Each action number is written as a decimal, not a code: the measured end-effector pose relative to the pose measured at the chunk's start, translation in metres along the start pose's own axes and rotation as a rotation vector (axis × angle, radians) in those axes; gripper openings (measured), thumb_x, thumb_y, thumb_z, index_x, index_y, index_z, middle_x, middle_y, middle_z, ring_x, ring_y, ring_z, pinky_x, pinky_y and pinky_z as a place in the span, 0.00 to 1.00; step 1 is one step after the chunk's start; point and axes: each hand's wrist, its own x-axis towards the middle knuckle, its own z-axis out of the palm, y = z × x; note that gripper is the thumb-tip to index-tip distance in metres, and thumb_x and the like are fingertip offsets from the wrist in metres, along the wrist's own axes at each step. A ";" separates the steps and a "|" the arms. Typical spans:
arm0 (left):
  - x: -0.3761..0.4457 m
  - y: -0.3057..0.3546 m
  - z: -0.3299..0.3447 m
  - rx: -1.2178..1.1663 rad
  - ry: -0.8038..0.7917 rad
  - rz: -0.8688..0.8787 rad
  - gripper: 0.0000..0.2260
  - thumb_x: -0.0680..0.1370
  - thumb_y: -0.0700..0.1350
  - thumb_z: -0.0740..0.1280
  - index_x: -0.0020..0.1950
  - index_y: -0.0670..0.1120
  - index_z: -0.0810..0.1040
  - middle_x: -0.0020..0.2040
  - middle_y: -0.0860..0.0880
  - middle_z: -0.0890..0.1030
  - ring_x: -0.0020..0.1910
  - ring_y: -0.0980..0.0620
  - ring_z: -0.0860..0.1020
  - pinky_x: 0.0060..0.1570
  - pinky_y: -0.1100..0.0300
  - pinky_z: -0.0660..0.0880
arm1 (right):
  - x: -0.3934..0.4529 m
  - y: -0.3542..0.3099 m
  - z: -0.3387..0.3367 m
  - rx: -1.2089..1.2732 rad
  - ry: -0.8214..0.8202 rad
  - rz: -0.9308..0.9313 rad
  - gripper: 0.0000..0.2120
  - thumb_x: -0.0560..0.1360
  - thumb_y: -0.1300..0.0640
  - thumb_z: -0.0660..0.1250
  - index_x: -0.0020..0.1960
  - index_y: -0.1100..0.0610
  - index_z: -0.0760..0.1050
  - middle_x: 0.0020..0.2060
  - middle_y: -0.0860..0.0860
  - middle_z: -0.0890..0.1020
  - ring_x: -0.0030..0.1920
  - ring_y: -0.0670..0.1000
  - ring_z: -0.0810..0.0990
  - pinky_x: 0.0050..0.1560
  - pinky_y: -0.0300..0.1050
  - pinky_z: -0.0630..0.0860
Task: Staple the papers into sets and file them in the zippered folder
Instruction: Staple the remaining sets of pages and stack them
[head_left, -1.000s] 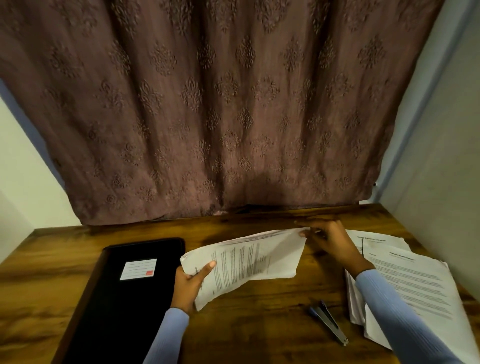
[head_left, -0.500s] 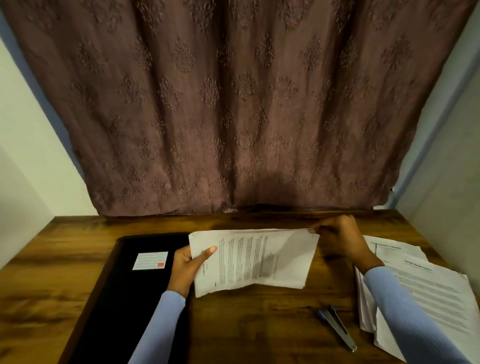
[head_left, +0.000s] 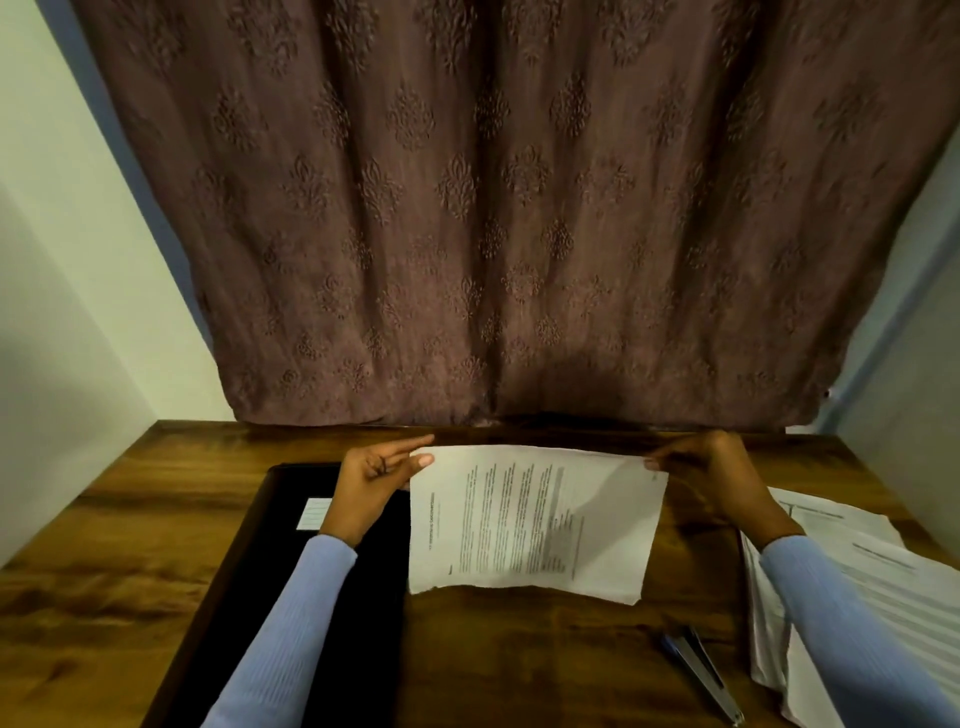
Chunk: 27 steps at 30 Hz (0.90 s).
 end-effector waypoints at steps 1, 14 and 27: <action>0.000 0.001 0.000 0.017 -0.005 0.000 0.10 0.73 0.35 0.70 0.52 0.43 0.82 0.46 0.50 0.85 0.45 0.51 0.84 0.43 0.60 0.81 | 0.000 -0.001 0.000 0.009 -0.007 0.011 0.07 0.67 0.70 0.71 0.44 0.64 0.83 0.45 0.59 0.84 0.48 0.52 0.79 0.55 0.43 0.72; -0.001 -0.004 0.001 0.488 -0.111 0.009 0.07 0.71 0.40 0.73 0.48 0.47 0.85 0.42 0.60 0.83 0.45 0.62 0.82 0.49 0.70 0.75 | -0.001 -0.001 0.000 0.068 -0.008 0.106 0.07 0.68 0.70 0.70 0.46 0.64 0.82 0.49 0.61 0.83 0.51 0.53 0.77 0.61 0.47 0.70; 0.014 0.003 0.008 0.341 -0.044 0.027 0.17 0.70 0.32 0.72 0.32 0.55 0.83 0.34 0.60 0.84 0.38 0.59 0.83 0.36 0.66 0.79 | 0.011 0.009 0.005 0.258 0.029 0.225 0.09 0.69 0.69 0.71 0.44 0.57 0.79 0.42 0.51 0.79 0.47 0.53 0.77 0.53 0.46 0.75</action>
